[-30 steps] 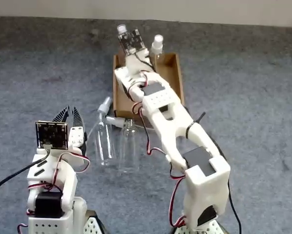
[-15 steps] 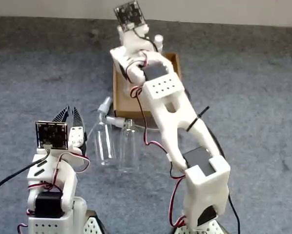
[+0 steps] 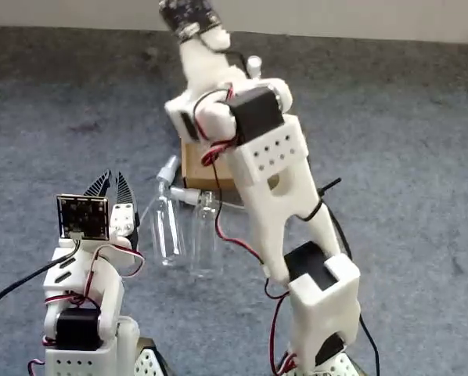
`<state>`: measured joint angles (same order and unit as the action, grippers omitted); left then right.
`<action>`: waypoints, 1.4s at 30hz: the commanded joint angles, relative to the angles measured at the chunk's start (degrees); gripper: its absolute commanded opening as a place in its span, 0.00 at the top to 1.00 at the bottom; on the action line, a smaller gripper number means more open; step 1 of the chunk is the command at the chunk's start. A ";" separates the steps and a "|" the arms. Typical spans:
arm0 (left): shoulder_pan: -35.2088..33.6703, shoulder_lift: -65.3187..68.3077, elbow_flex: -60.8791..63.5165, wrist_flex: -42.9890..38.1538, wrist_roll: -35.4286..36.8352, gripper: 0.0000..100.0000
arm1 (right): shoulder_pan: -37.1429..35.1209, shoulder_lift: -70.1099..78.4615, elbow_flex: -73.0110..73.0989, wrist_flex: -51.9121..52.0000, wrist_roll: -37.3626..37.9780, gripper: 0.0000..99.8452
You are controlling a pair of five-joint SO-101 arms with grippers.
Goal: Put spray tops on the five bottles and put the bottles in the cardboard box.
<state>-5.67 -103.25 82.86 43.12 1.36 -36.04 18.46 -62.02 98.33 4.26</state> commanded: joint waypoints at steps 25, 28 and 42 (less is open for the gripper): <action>-0.48 -0.13 -0.31 -1.32 0.00 0.99 | -8.04 -24.57 85.32 -35.30 -20.57 0.68; -0.48 -0.13 -0.31 -1.32 0.00 0.99 | -8.13 -22.90 85.67 -35.30 -20.84 0.65; -0.48 -0.13 -0.31 -1.32 -0.09 0.99 | -8.48 -13.58 85.58 -33.19 -20.48 0.91</action>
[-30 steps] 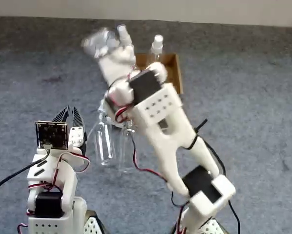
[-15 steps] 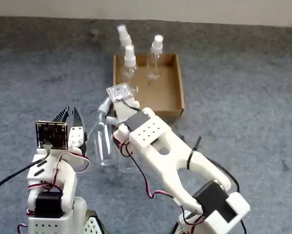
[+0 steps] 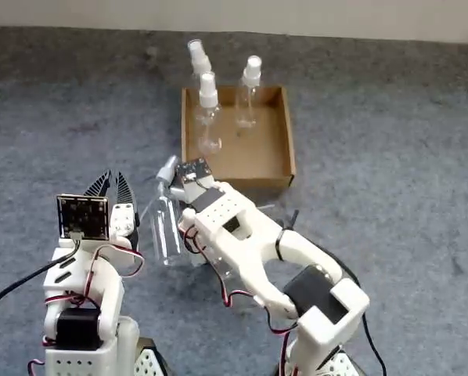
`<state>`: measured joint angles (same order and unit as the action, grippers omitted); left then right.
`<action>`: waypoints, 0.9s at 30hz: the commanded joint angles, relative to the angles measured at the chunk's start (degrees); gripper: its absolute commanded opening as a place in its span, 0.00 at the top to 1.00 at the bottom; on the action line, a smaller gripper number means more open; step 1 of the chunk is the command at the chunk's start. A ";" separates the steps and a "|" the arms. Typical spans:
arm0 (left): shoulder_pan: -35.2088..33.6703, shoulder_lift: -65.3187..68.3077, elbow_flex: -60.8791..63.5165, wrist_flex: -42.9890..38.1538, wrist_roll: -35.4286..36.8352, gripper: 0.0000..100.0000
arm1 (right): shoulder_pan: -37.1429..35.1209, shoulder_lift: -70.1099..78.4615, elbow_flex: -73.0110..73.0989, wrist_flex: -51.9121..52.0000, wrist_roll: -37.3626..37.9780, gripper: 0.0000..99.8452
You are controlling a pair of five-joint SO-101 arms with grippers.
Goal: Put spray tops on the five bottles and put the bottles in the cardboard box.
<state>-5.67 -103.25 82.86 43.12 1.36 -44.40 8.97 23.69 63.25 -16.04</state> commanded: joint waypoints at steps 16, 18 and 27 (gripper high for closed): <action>-1.71 5.76 -11.21 3.78 -4.48 0.99 | 27.56 -39.78 0.66 26.86 30.68 1.00; -0.92 13.49 -15.96 5.19 -5.54 0.99 | 35.74 -42.95 1.27 27.74 36.31 1.00; 1.98 64.40 -52.00 23.30 -15.56 0.99 | 61.23 -51.21 25.98 13.49 56.00 1.00</action>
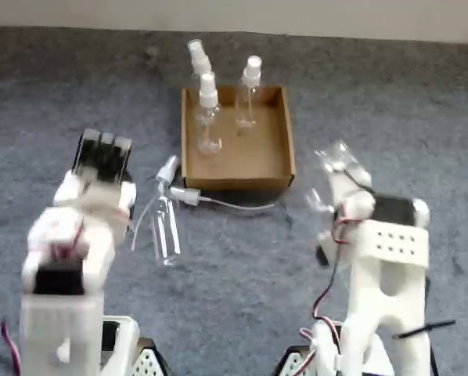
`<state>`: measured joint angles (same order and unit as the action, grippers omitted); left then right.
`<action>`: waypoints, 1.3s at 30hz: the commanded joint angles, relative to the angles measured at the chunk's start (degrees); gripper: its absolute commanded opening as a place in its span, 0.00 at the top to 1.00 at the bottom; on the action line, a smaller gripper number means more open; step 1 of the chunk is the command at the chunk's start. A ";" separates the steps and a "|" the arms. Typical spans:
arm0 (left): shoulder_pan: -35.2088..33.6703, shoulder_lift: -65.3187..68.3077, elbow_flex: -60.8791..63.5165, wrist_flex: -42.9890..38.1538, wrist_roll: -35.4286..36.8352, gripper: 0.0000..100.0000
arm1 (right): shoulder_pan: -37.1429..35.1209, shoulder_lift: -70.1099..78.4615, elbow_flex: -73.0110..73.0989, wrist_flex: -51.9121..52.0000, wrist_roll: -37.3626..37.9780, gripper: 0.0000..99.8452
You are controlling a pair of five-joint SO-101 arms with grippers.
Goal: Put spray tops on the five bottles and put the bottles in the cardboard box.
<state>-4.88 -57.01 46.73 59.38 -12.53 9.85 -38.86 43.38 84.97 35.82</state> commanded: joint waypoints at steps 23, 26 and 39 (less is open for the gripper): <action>7.08 73.45 -65.27 23.38 -1.32 0.87 | 11.74 -6.11 37.93 -39.78 10.99 1.00; 7.08 76.35 -67.56 23.47 -1.32 0.87 | 11.74 -6.11 40.92 -44.26 10.99 1.00; 6.64 84.26 -72.48 23.12 -1.67 0.82 | 6.64 -6.11 45.14 -49.80 -1.93 1.00</action>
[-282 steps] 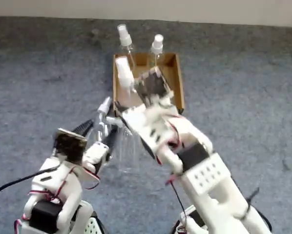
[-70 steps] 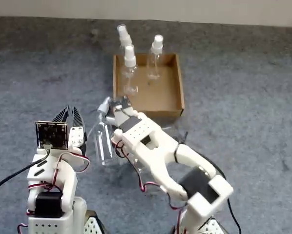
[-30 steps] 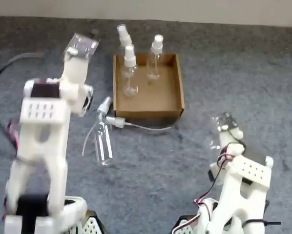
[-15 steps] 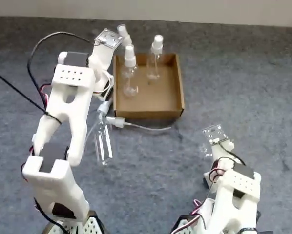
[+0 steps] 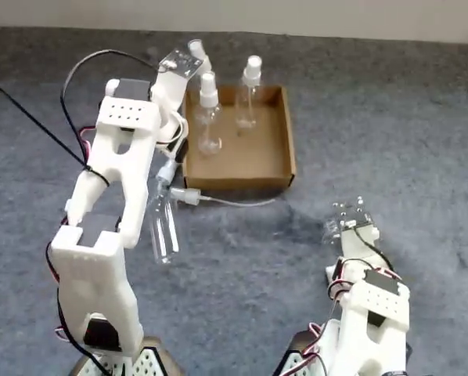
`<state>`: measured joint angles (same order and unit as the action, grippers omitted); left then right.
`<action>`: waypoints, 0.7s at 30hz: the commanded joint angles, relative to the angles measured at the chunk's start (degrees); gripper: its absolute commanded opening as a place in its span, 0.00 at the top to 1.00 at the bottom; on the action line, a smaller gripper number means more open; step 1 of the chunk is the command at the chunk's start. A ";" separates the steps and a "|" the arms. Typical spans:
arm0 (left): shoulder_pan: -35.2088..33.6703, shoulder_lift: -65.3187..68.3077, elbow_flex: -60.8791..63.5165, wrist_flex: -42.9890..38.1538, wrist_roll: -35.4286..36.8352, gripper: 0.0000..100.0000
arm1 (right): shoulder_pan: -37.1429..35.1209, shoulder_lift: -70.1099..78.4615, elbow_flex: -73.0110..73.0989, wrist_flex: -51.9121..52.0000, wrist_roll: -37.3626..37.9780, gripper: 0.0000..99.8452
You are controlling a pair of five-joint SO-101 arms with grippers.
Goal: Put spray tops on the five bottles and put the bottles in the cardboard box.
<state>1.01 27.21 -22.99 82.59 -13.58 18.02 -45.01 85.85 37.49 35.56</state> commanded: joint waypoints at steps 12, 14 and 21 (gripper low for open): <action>-0.57 9.19 -2.51 -1.67 -0.70 0.83 | 0.48 -1.19 -6.64 12.26 -1.41 1.00; -1.19 10.42 -2.51 -1.76 -0.70 0.86 | 2.07 -2.77 -13.23 19.65 -1.32 1.00; -1.01 11.30 -2.68 -1.32 -0.70 0.87 | 4.00 -7.96 -29.41 35.21 -1.32 1.00</action>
<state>0.66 36.97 -25.01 82.33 -13.67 21.45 -50.64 64.48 67.65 35.03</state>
